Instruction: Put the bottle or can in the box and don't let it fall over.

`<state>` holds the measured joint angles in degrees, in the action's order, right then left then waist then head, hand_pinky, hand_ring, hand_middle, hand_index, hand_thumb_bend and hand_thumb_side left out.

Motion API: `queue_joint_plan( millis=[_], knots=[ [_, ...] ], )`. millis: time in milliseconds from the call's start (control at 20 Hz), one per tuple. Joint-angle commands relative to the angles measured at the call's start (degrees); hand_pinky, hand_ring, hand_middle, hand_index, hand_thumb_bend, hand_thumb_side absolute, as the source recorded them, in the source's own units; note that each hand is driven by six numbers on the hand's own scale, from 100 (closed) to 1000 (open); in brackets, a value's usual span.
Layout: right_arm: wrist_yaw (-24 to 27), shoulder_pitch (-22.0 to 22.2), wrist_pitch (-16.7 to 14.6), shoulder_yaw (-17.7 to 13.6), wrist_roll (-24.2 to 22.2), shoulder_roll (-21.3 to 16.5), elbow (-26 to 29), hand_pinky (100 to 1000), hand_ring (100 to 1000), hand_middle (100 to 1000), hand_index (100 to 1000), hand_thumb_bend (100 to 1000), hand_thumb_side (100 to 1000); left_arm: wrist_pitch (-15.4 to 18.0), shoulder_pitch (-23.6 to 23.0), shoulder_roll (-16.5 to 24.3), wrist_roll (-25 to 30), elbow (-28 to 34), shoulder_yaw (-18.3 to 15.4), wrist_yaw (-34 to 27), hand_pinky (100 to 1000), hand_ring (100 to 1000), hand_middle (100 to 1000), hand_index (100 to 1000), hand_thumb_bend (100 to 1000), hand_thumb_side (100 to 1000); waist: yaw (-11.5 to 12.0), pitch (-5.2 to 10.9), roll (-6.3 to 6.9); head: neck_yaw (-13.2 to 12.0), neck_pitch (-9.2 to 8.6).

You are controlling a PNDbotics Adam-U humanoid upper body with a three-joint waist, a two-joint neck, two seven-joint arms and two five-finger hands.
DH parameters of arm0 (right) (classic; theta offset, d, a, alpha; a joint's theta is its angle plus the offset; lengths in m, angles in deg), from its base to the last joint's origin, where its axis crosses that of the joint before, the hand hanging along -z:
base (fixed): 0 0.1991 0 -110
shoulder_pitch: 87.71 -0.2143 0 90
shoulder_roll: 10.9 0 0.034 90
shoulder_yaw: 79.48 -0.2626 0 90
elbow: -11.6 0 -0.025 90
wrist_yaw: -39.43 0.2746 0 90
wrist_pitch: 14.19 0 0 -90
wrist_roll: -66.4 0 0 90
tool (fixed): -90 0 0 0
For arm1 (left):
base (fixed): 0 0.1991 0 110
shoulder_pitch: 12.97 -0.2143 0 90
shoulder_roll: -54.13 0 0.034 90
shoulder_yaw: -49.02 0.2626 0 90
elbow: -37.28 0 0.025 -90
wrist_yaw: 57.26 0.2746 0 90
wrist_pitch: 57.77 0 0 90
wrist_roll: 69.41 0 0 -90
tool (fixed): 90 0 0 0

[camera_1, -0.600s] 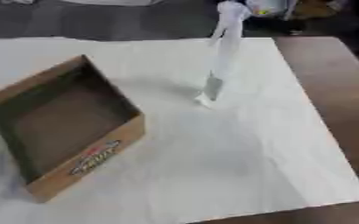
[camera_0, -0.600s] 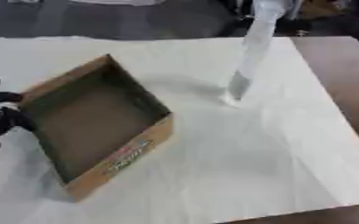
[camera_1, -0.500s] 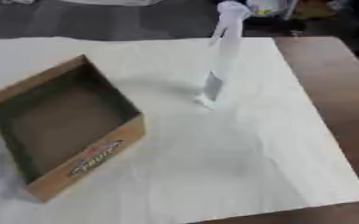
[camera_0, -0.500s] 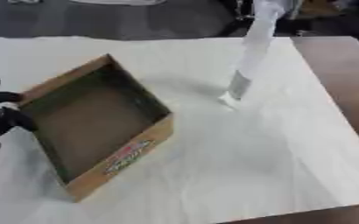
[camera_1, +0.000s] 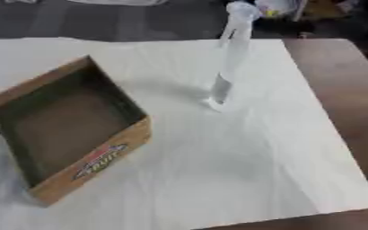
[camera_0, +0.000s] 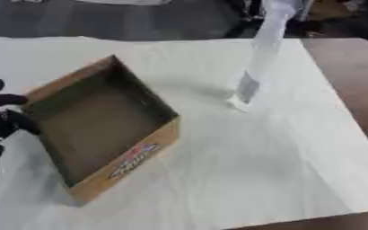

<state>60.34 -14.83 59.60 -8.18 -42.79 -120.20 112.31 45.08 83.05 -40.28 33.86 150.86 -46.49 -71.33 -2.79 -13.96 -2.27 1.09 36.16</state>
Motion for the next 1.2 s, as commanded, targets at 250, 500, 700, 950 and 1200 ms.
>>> queue_joint_plan(
  millis=[250, 500, 700, 950, 1200],
  knots=[
    [-3.68, -5.19, -5.62, 2.37, -9.17, -14.39, -11.25, 987, 1000, 1000, 956, 100, 329, -0.2, -0.24, 1.58, 0.12, 1.01, -0.17, -0.23, 526, 539, 673, 908, 153, 762, 0.55, 2.12, -0.36, 0.37, 0.16],
    [-9.93, -9.84, -12.05, 6.01, -24.49, -21.38, -21.47, 960, 1000, 1000, 940, 100, 416, -0.31, -0.44, 1.97, 0.45, 1.01, 0.03, -0.39, 526, 539, 673, 907, 150, 761, 0.92, 2.63, -0.66, 0.63, 0.35],
    [-14.38, -13.86, -17.21, 8.94, -31.94, -24.68, -30.28, 939, 1000, 1000, 930, 100, 419, -0.29, -0.54, 2.28, 0.71, 1.01, 0.22, -0.56, 526, 538, 673, 906, 147, 760, 1.13, 2.92, -0.8, 0.79, 0.54],
    [-19.7, -21.2, -20.84, 12.24, -32.75, -25.41, -41.12, 942, 1000, 1000, 930, 124, 402, -0.34, -0.73, 2.57, 1.09, 1.01, 0.48, -0.97, 525, 538, 672, 905, 147, 760, 1.41, 3.23, -0.85, 1.04, 0.77],
    [-23.48, -30.5, -23.05, 15.17, -32.77, -22.42, -49.14, 969, 1000, 1000, 944, 177, 390, -0.38, -1.0, 2.71, 1.4, 1.01, 0.65, -1.13, 525, 538, 672, 905, 146, 761, 1.58, 3.55, -0.81, 1.24, 1.25]
  ],
)
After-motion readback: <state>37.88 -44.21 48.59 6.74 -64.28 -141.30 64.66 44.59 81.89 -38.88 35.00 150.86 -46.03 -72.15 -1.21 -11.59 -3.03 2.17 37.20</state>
